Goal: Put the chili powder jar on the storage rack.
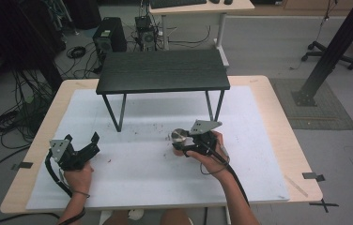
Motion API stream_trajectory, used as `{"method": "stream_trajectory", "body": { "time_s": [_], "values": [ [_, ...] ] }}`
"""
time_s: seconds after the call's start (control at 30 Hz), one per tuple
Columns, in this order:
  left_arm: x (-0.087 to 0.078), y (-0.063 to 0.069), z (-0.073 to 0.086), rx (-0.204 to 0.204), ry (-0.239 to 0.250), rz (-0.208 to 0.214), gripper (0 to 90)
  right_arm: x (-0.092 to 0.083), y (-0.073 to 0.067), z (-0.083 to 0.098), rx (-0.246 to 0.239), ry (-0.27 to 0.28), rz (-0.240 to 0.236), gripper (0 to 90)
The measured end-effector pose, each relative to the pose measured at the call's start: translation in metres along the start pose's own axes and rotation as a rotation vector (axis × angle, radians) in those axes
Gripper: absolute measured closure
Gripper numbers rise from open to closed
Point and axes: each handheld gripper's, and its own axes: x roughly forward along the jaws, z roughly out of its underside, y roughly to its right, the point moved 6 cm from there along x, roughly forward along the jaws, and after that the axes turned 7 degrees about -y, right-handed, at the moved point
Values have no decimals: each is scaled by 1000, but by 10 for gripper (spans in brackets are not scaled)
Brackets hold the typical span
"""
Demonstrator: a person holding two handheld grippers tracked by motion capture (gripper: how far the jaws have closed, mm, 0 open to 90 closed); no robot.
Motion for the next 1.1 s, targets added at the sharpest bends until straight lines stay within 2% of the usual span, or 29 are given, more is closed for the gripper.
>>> {"method": "stream_trajectory", "body": {
  "time_s": [0.7, 0.87, 1.1],
  "values": [
    [0, 1, 0, 4, 0, 1, 2, -4, -3, -2, -1, 12, -15, 433],
    [0, 1, 0, 7, -2, 1, 2, -12, -5, -12, -20, 6, -21, 433],
    [0, 1, 0, 8, -1, 0, 2, -31, -8, -34, -55, 19, -27, 432]
  ]
}}
